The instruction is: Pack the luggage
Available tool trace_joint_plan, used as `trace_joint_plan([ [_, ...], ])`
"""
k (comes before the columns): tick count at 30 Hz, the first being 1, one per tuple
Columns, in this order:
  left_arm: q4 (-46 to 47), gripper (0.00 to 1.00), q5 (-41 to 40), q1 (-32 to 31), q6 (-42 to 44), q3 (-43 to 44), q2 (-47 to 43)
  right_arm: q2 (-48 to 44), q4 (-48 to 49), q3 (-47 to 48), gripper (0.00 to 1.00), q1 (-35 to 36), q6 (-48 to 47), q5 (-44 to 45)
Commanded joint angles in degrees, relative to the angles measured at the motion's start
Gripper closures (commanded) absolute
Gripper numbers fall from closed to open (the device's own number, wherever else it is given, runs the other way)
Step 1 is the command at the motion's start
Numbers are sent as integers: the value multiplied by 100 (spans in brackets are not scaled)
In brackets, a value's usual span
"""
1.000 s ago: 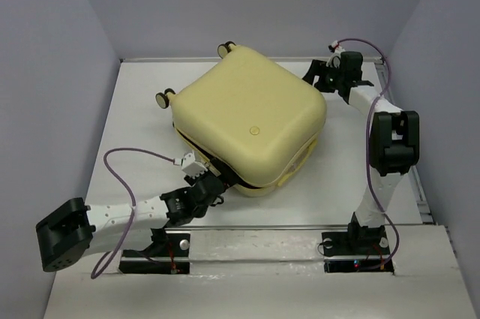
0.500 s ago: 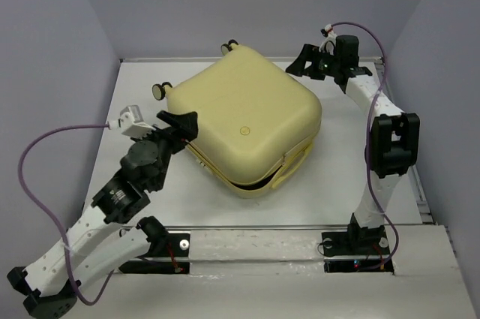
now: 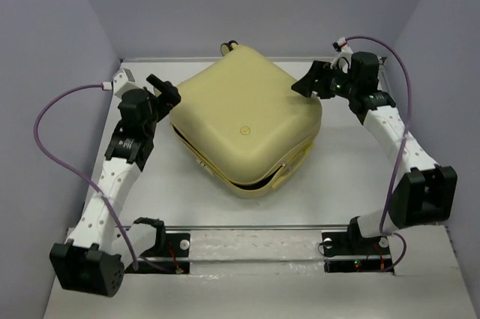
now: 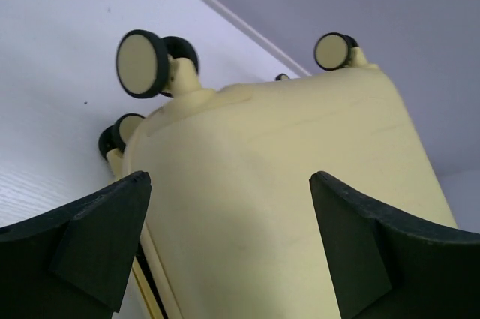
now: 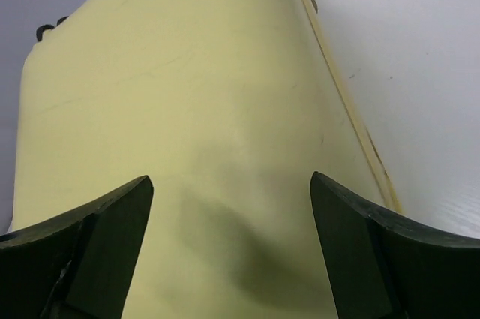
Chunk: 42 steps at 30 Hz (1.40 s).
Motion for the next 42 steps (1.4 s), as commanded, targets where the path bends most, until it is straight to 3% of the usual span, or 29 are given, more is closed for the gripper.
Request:
trace_joint_plan([
  [1, 638, 1, 2100, 1464, -124, 37, 550, -1191, 447, -1241, 8, 40, 131, 484],
  [3, 1033, 1, 2498, 1990, -256, -68, 833, -1534, 639, -1560, 8, 40, 167, 189],
  [6, 1316, 1, 3061, 2239, -414, 202, 1597, -1947, 789, -2079, 8, 180, 184, 150],
  [14, 2263, 1, 3685, 2249, -1002, 353, 2898, -2195, 869, -2554, 8, 523, 18, 107],
  [24, 3459, 2, 3985, 2249, -1916, 362, 3611, -2204, 1010, -2801, 8, 743, 9, 283],
  [27, 4188, 24, 4073, 2240, -2356, 196, 3725, -2230, 1018, -2853, 8, 743, 17, 282],
  [29, 4557, 57, 4038, 2249, -2497, 151, 3656, -2318, 1010, -2897, 7, 743, 26, 283],
  [30, 4603, 82, 4012, 2249, -2498, 168, 3620, -2361, 1009, -2950, 7, 743, 35, 283],
  [31, 4603, 90, 3977, 2240, -2498, 195, 3568, -2458, 1009, -2976, 7, 743, 61, 300],
  [32, 4594, 94, 3959, 2240, -2498, 230, 3515, -2459, 1009, -3020, 7, 743, 96, 300],
  [36, 4463, 94, 3941, 2240, -2533, 528, 3102, -2915, 1062, -3301, 6, 796, 298, 362],
  [42, 3778, 94, 4064, 2223, -2419, 1616, 2610, -3495, 1106, -3627, 6, 1252, 527, 599],
])
